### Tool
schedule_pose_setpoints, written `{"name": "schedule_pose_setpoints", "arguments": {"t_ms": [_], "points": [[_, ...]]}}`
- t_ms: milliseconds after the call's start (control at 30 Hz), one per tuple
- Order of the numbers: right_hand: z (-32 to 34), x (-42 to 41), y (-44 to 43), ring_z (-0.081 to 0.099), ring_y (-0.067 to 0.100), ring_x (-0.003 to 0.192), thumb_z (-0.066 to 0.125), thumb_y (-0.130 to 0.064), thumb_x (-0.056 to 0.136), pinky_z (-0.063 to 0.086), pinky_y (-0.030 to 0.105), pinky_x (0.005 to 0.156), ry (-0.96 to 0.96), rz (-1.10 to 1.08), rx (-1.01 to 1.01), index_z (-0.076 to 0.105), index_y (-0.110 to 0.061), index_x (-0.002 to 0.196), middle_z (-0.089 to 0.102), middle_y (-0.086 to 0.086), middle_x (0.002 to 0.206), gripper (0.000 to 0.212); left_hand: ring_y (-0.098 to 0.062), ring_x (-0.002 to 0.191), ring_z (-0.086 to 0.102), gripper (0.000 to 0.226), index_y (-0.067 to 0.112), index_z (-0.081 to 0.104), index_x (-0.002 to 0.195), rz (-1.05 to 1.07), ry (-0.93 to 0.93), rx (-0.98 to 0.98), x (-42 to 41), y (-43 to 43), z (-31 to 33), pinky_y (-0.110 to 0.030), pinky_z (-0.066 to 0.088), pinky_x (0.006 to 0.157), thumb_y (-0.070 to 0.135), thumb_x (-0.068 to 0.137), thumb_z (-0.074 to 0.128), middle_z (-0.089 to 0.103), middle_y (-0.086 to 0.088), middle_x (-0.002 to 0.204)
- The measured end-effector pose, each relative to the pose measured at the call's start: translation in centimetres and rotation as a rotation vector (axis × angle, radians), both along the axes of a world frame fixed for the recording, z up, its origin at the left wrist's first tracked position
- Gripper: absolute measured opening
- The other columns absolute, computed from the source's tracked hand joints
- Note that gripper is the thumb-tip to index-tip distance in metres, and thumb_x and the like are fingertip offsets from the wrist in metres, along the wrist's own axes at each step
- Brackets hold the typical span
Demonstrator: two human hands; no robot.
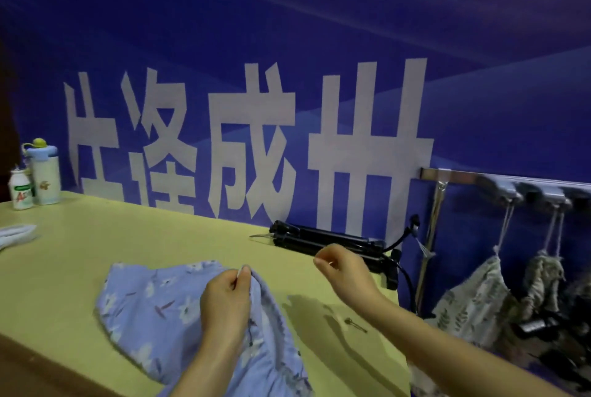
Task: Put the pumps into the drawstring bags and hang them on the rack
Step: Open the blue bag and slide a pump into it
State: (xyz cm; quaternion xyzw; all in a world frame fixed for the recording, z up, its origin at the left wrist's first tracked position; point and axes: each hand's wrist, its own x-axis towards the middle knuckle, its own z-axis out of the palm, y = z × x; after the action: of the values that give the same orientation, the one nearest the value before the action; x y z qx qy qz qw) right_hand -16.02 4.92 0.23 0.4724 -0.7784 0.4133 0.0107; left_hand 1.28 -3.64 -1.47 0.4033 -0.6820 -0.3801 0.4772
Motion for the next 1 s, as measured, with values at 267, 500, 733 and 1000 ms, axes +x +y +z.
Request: {"name": "schedule_pose_setpoints", "arguments": {"t_ms": [267,500,733,1000], "points": [[-2.0,-12.6,-6.9,0.058,0.026,0.108,0.054,-0.037,0.092,0.05,0.041,0.09,0.352,-0.195,0.46,0.048,-0.017,0.128,0.059,0.007,0.123,0.042,-0.018,0.048,0.025,0.05,0.014,0.025,0.052,0.042,-0.109,0.046,-4.8,-4.6,-0.8,-0.032,0.016,0.049,0.022,0.097,0.045,0.025,-0.003,0.048],[-3.9,-15.5,-9.5,0.059,0.025,0.103,0.058,-0.04,0.089,0.049,0.039,0.088,0.406,-0.214,0.512,0.051,-0.018,0.116,0.063,0.006,0.115,0.036,-0.019,0.048,0.022,0.048,0.013,0.024,0.056,0.045,-0.124,0.085,-5.3,-6.9,-1.6,-0.03,0.019,0.055,0.026,0.097,0.045,0.022,-0.004,0.05],[-4.4,-15.4,-9.3,0.06,0.023,0.098,0.063,-0.038,0.085,0.047,0.035,0.087,0.55,-0.257,0.496,0.053,-0.017,0.109,0.065,0.004,0.108,0.033,-0.019,0.047,0.017,0.048,0.013,0.022,0.057,0.019,-0.089,0.124,-5.0,-7.1,-1.2,-0.029,0.018,0.054,0.025,0.098,0.045,0.017,-0.005,0.052],[-2.4,-12.5,-6.4,0.057,0.018,0.101,0.055,-0.04,0.091,0.04,0.031,0.091,0.601,-0.224,0.251,0.051,-0.019,0.118,0.062,-0.002,0.11,0.034,-0.02,0.047,0.016,0.051,0.014,0.023,0.054,0.041,-0.042,0.145,-3.3,-5.9,0.0,-0.03,0.019,0.055,0.025,0.098,0.045,0.017,-0.006,0.051]]}}
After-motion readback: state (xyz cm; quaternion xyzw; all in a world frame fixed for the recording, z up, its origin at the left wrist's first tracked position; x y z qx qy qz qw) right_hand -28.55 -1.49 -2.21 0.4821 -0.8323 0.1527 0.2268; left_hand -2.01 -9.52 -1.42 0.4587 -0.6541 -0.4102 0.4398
